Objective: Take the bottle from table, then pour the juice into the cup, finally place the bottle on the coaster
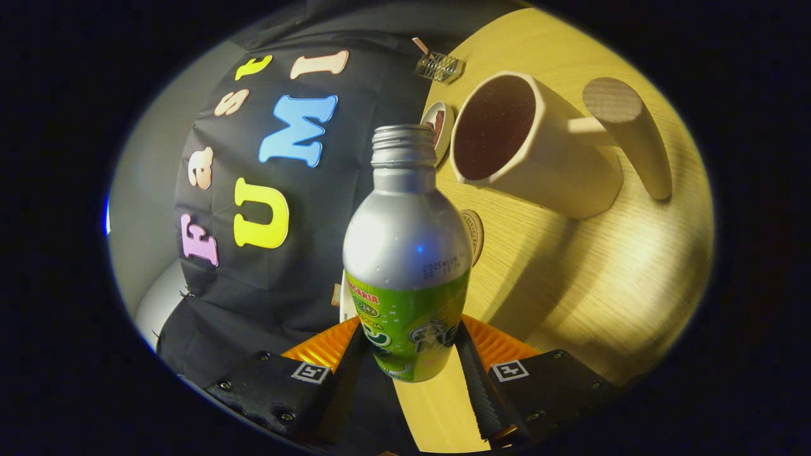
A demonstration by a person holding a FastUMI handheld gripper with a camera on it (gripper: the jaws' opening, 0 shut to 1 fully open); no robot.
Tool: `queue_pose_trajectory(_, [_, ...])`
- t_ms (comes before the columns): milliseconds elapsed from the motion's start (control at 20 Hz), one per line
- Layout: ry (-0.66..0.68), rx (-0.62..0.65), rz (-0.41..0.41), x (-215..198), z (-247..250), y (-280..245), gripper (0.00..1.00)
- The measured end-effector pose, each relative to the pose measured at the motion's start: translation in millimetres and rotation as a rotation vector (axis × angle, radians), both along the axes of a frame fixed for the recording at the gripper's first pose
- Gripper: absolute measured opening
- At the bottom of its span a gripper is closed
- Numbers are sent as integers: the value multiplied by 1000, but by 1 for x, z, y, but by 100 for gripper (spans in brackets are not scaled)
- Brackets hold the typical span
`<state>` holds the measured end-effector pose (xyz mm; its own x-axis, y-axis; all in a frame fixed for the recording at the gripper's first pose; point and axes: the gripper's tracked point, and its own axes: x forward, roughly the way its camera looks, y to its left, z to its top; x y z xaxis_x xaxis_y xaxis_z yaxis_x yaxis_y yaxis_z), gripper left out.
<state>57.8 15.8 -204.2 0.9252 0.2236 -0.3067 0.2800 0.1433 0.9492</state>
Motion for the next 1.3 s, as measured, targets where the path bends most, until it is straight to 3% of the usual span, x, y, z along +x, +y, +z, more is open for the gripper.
queue_pose_trajectory(1300, [6, 321, -78, 11, 21, 4, 78])
